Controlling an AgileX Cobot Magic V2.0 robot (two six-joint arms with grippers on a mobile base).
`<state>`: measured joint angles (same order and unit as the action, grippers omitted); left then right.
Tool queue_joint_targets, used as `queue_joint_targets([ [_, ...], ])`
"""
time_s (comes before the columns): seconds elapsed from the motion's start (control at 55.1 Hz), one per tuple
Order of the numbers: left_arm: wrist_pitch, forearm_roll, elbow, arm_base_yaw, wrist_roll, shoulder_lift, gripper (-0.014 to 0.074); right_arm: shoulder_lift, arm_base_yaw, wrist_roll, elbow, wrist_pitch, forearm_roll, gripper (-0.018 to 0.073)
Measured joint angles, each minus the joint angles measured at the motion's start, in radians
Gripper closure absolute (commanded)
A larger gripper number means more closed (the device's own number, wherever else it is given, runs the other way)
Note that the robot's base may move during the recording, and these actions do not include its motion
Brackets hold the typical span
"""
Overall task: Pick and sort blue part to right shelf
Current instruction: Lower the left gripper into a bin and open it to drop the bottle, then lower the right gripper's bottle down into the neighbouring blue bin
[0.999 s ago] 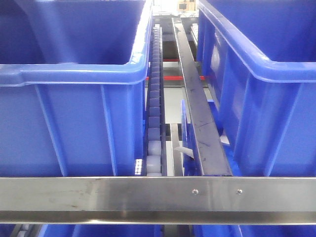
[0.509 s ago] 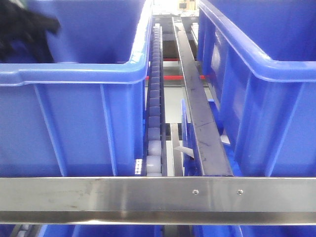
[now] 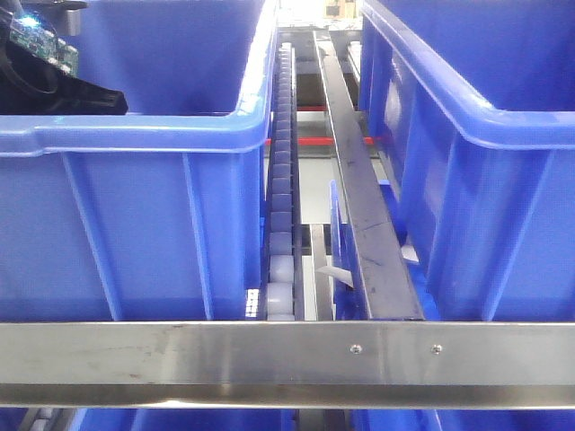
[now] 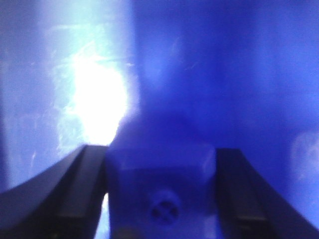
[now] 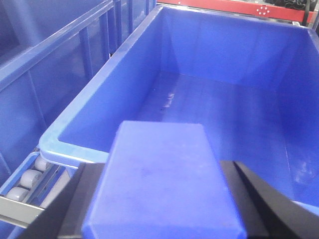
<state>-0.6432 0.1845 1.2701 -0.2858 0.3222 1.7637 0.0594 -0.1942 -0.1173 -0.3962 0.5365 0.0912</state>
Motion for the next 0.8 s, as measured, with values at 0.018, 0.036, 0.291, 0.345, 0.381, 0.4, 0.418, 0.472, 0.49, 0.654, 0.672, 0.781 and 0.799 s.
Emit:
queue_joint_targets([
  [0.018, 0.0, 0.0, 0.0, 0.0, 0.0, 0.0, 0.0019, 0.0, 0.0, 0.0, 0.0, 0.0, 0.0, 0.037],
  [0.036, -0.002, 0.0, 0.0, 0.0, 0.0, 0.0, 0.0018, 0.0, 0.0, 0.0, 0.0, 0.0, 0.0, 0.037],
  [0.291, -0.039, 0.0, 0.0, -0.004, 0.0, -0.101, 0.002, 0.0, 0.0, 0.0, 0.0, 0.0, 0.0, 0.037],
  [0.345, -0.046, 0.0, -0.002, -0.01, 0.0, -0.157, 0.0022, 0.0, 0.0, 0.0, 0.0, 0.0, 0.0, 0.037],
  [0.381, -0.049, 0.0, -0.011, -0.015, -0.005, -0.197, 0.0028, 0.0, 0.0, 0.0, 0.0, 0.0, 0.0, 0.037],
  [0.4, -0.049, 0.0, -0.016, -0.017, -0.008, -0.214, 0.0036, 0.0, 0.0, 0.0, 0.0, 0.0, 0.0, 0.037],
  [0.418, -0.047, 0.002, -0.025, -0.021, -0.01, -0.241, 0.0042, 0.0, 0.0, 0.0, 0.0, 0.0, 0.0, 0.037],
  [0.472, -0.034, 0.002, -0.061, -0.031, -0.015, -0.316, 0.0076, 0.0, 0.0, 0.0, 0.0, 0.0, 0.0, 0.037],
  [0.49, -0.03, 0.002, -0.078, -0.035, -0.014, -0.335, 0.0092, 0.0, 0.0, 0.0, 0.0, 0.0, 0.0, 0.037],
  [0.654, 0.04, 0.002, -0.255, -0.042, -0.017, -0.576, 0.0208, 0.0, 0.0, 0.0, 0.0, 0.0, 0.0, 0.037],
  [0.672, 0.05, 0.002, -0.271, -0.042, -0.017, -0.609, 0.0223, 0.0, 0.0, 0.0, 0.0, 0.0, 0.0, 0.037],
  [0.781, 0.103, 0.022, -0.385, -0.042, -0.017, -0.773, 0.0295, 0.0, 0.0, 0.0, 0.0, 0.0, 0.0, 0.037],
  [0.799, 0.109, 0.025, -0.406, -0.042, -0.017, -0.795, 0.0304, 0.0, 0.0, 0.0, 0.0, 0.0, 0.0, 0.037],
])
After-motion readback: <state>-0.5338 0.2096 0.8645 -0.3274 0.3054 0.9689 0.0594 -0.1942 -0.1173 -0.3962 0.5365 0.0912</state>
